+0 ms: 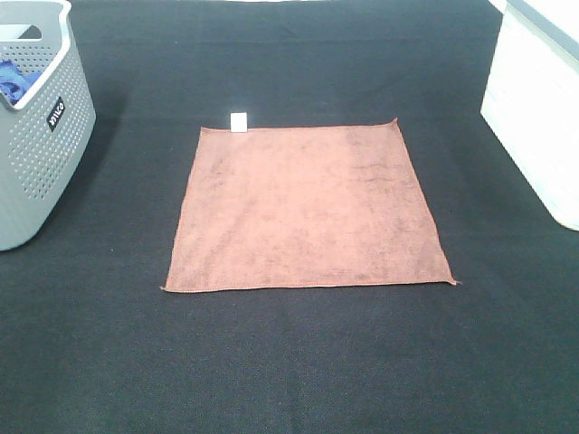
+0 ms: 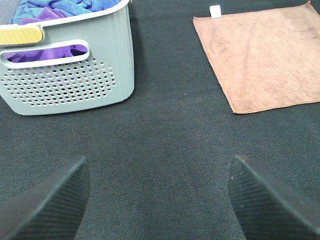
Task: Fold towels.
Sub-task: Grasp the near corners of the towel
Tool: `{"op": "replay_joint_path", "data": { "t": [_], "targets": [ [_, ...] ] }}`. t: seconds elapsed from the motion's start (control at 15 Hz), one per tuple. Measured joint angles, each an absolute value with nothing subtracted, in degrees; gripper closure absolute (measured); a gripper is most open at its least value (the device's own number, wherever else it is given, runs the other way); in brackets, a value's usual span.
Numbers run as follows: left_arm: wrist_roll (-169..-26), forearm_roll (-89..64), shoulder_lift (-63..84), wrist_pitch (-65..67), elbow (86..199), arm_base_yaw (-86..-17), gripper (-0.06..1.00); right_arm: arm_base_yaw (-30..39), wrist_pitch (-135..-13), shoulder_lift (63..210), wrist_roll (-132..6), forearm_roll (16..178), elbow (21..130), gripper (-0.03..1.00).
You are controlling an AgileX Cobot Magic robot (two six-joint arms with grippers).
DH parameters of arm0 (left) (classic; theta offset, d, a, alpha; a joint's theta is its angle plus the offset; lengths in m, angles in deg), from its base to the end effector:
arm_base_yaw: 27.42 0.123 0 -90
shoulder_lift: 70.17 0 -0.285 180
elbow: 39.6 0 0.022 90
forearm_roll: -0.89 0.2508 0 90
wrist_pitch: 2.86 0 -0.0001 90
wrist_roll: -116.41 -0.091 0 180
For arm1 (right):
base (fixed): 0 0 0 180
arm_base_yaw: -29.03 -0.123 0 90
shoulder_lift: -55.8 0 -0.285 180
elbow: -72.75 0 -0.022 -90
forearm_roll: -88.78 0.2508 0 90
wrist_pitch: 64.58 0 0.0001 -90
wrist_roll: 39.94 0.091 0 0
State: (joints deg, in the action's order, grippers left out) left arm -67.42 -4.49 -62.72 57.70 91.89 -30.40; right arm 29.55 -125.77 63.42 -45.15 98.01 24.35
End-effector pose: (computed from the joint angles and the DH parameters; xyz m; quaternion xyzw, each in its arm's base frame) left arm -0.0063 -0.0071 0.2781 0.0523 0.8479 -0.0430 0.5258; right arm -0.0064 0.0129 0.2784 -0.0384 0.8500 0.0543 0.5226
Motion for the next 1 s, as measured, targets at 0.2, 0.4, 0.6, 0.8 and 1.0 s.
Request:
{"op": "replay_joint_path", "data": {
  "t": [0.2,0.4,0.6,0.8,1.0],
  "targets": [
    [-67.4,-4.5,-62.7,57.6,92.0,-30.4,0.21,29.5,-125.6,63.4,-45.0,98.0,24.4,0.21],
    [-67.4,-4.6,-62.7,42.7,93.7,-30.4,0.21,29.5,-113.5,65.8,-43.9,98.9,26.1,0.21],
    [-67.4,-6.8,-58.4,33.2,93.7,-30.4,0.21,29.5,-104.2,72.8,-43.8,99.0,26.2,0.21],
    [-67.4,-20.7,-45.0,25.3,93.7,-30.4,0.21,29.5,-98.7,86.7,-43.8,99.3,26.2,0.21],
    [-67.6,-30.6,-35.5,24.6,93.7,-30.4,0.21,29.5,-97.6,95.6,-43.8,99.9,27.1,0.21]
  ]
}}
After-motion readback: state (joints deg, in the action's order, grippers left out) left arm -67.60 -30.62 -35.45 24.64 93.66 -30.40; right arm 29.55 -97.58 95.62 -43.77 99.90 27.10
